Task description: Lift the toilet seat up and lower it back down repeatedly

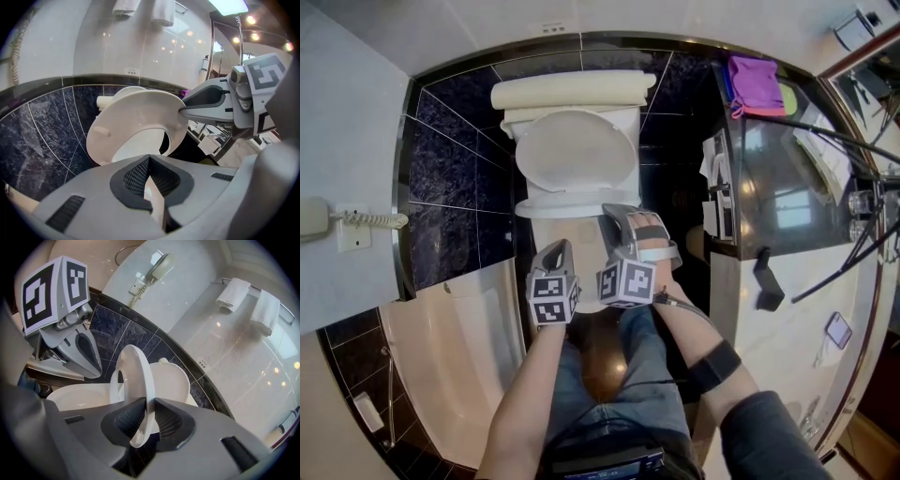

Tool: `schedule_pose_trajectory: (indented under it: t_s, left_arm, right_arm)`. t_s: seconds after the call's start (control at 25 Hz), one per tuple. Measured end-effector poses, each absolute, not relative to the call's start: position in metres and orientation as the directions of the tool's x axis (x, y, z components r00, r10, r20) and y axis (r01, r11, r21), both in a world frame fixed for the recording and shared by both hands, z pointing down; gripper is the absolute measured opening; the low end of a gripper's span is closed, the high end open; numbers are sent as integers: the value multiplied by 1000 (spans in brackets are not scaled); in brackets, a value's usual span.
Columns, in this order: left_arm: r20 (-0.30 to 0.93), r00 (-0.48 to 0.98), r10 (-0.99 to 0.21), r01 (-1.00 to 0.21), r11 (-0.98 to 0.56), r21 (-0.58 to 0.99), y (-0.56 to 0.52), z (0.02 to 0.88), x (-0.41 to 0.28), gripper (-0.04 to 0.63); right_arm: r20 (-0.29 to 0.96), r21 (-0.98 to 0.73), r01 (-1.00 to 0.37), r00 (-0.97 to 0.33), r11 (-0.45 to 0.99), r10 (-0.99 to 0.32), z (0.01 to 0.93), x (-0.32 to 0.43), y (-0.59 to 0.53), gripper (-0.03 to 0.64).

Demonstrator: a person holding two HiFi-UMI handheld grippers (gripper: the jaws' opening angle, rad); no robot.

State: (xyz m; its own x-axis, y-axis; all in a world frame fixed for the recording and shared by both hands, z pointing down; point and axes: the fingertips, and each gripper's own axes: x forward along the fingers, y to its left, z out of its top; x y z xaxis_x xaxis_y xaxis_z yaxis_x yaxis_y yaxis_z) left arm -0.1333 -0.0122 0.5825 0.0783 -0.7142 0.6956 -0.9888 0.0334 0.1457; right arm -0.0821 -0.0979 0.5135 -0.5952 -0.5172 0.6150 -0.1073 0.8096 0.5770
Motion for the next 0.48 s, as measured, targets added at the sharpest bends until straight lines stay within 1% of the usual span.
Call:
schedule_pose_trajectory:
  t_s: [0.24, 0.48]
  left_arm:
    - [691, 101, -716, -986, 20, 165, -2, 584, -125, 0]
    - [701, 110, -705, -986, 10, 165, 23, 597, -116, 0]
  right_arm:
    - [624, 598, -64, -588, 799, -515, 528, -66, -53, 83]
    - [663, 599, -3, -559, 801, -498, 547, -50, -9, 84]
